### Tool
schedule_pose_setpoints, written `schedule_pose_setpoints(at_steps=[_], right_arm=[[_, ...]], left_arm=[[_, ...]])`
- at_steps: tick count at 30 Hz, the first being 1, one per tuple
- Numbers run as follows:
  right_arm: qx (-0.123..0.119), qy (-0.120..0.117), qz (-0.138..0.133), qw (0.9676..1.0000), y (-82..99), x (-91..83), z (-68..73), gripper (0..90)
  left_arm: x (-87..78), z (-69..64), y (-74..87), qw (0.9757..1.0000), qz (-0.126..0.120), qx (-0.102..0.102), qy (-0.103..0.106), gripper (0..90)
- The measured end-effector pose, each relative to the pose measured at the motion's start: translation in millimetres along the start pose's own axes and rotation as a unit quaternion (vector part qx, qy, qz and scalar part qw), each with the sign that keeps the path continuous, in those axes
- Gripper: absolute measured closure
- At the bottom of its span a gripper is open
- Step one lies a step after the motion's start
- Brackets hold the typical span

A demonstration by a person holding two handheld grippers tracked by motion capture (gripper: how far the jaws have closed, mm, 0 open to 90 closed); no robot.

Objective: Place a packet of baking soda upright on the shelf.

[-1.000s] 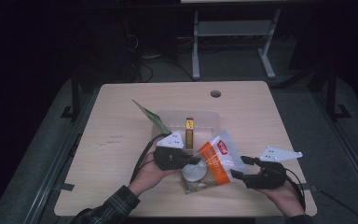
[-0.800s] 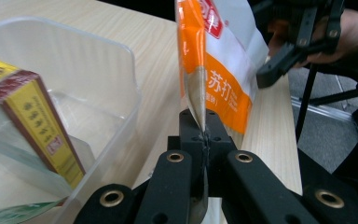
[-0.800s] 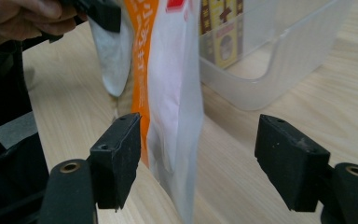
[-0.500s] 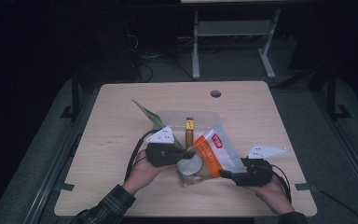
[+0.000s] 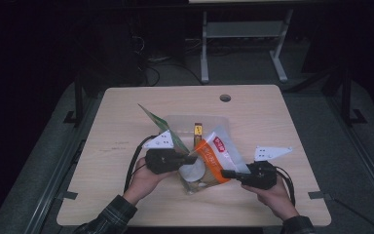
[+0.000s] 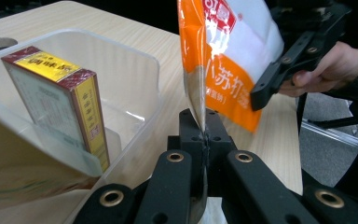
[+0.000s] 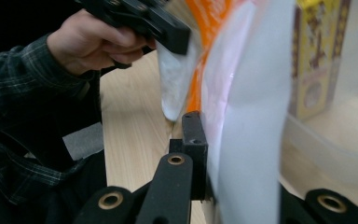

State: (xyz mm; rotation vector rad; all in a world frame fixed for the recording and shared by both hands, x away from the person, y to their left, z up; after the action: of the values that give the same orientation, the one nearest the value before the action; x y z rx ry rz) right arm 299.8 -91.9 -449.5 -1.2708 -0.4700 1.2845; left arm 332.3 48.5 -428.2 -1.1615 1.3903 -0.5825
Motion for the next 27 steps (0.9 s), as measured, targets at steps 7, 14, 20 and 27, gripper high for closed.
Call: schedule_pose_setpoints(at_steps=[7,14,20,27], right_arm=[[-0.03,-0.014,-0.021,0.9992,-24.6,1.2,8.8,90.0],[-0.056,-0.003,-0.028,0.9981,-37.8,0.7,8.0,90.0],[-0.072,0.004,-0.027,0.9971,-41.4,-6.2,10.3,90.0],[-0.105,0.02,-0.013,0.9942,-43.8,-13.3,13.8,90.0]], left_arm=[[5.2,-3.7,5.7,0.9999,0.005,-0.008,0.008,89.4],[6.8,-4.1,6.7,0.9999,0.001,-0.01,0.013,88.6],[10.9,-5.5,7.5,1.0,0.002,0.003,0.003,84.4],[15.1,-7.8,9.0,1.0,0.004,0.003,0.003,66.8]])
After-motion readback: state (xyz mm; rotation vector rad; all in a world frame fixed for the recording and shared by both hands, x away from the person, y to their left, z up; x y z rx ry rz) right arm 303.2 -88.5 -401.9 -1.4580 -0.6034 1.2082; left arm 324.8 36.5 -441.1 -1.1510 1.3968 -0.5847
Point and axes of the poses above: each handheld gripper's, and its own axes: x roughly forward along the jaws, y roughly out of its underside, z roughly to its left, the point moved 10 cm from there along x, roughly forward along the jaws, and after that the axes turned 4 degrees about y, right-handed, at the moved point
